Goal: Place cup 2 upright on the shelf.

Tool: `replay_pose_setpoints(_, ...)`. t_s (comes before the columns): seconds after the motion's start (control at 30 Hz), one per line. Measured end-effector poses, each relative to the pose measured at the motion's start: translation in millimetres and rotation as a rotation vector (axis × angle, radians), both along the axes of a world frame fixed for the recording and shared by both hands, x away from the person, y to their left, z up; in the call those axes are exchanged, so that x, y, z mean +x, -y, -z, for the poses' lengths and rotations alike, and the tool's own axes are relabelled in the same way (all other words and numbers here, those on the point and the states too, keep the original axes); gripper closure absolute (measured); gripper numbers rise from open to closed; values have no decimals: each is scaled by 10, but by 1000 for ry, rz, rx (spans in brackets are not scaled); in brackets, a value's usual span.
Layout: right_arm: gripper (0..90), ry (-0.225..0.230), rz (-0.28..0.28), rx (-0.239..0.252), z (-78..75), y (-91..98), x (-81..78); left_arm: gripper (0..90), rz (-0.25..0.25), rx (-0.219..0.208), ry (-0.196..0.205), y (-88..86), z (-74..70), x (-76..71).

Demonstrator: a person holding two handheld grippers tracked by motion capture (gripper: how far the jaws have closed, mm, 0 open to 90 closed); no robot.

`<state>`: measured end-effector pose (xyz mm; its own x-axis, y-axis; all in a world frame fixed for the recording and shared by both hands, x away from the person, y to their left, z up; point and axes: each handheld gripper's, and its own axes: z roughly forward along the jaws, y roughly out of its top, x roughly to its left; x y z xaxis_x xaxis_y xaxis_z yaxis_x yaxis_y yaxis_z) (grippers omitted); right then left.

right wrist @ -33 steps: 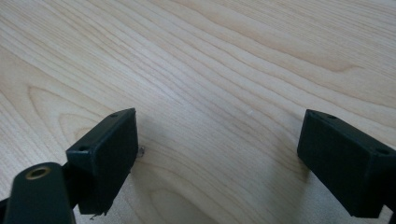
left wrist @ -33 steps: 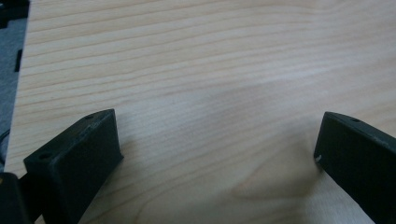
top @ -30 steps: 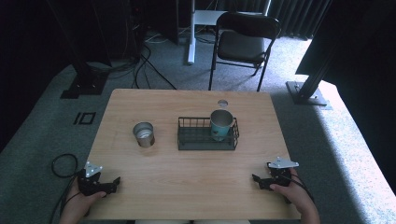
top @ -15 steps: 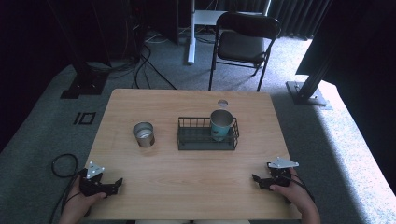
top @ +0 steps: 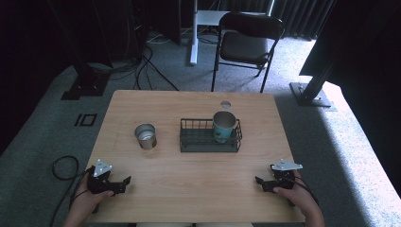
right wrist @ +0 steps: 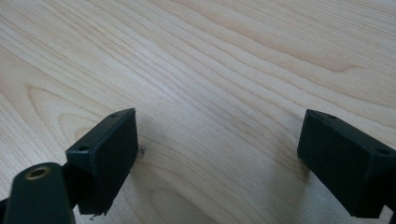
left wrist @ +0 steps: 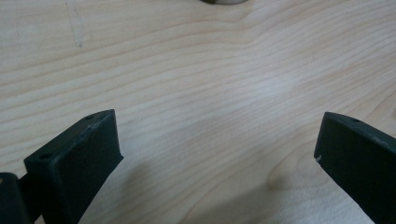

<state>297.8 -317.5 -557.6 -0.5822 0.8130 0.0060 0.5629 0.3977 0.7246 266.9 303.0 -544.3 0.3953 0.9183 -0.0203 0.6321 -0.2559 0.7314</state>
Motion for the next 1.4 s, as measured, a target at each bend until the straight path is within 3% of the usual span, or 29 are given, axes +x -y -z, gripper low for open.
replay_pose_setpoints(0.63,118,0,0,1,0,0,0,9,-5,-45,41,59,-120,177)
replay_pose_setpoints(1.4,118,-2,0,0,-1,0,-1,9,40,-85,118,335,-210,526)
